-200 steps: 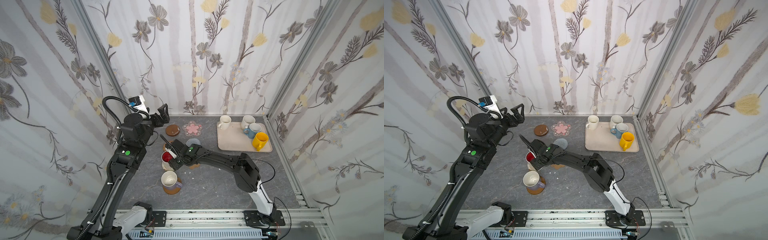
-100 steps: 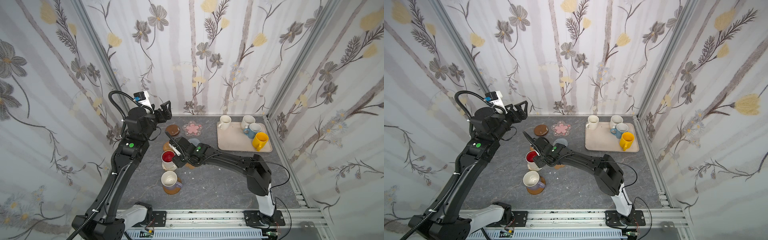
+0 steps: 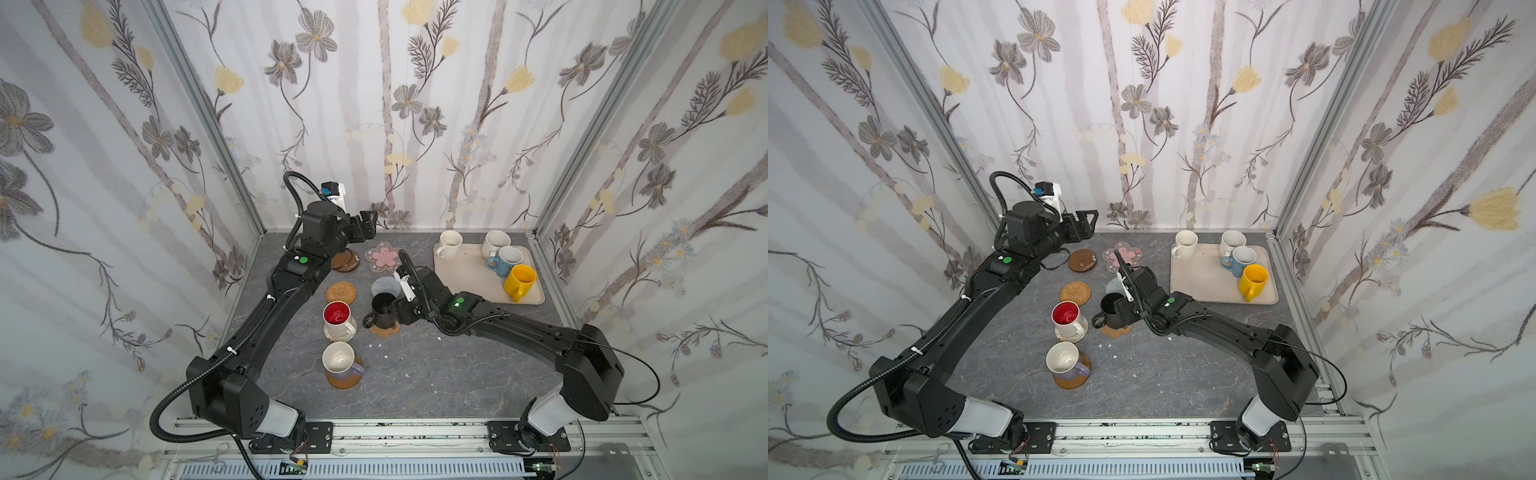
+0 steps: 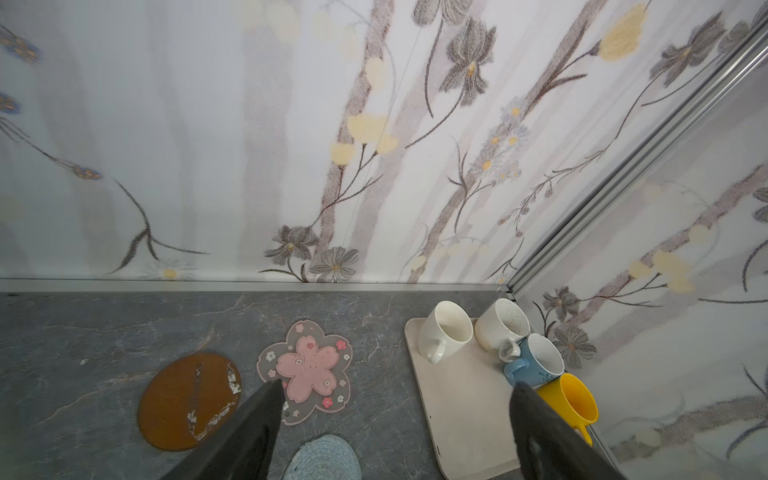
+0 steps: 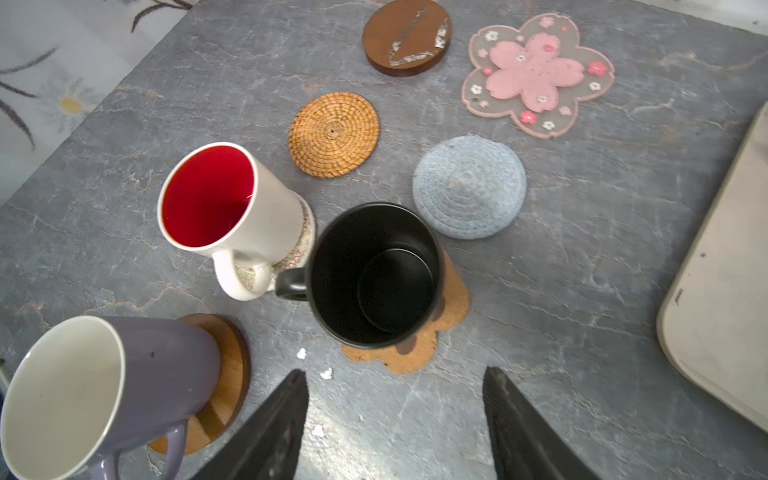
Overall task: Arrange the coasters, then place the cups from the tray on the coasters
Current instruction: 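Open right gripper and draw it back while left gripper reaches toward the tray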
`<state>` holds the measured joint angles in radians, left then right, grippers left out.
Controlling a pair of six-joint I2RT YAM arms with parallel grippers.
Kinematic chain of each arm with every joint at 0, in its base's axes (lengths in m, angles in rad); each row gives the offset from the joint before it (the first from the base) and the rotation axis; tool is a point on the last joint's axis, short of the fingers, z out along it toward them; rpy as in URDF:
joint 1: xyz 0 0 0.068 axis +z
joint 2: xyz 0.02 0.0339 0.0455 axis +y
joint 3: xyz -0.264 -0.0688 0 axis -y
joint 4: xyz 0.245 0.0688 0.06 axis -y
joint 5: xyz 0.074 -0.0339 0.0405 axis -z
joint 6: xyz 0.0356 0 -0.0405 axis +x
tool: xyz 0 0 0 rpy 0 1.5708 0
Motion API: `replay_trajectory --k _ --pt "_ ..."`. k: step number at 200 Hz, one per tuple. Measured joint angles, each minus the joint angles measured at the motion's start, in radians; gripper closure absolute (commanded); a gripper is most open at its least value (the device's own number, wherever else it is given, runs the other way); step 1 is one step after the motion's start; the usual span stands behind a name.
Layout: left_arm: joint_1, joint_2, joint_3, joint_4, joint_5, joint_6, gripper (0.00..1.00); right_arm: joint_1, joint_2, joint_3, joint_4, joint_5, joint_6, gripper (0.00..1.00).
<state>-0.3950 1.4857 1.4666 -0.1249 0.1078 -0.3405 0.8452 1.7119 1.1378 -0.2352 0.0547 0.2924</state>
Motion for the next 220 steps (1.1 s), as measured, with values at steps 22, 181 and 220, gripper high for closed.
replay_trajectory --k 22,181,220 --pt "-0.027 0.082 0.048 -0.004 0.005 0.011 0.13 -0.065 -0.093 -0.099 0.055 -0.04 0.014 0.32" --pt "-0.16 0.73 0.522 -0.029 0.148 0.137 0.21 -0.467 -0.45 -0.434 0.244 -0.172 0.098 0.32" --pt "-0.161 0.842 0.621 -0.03 0.183 0.158 0.19 -0.541 -0.488 -0.463 0.243 -0.199 0.1 0.23"
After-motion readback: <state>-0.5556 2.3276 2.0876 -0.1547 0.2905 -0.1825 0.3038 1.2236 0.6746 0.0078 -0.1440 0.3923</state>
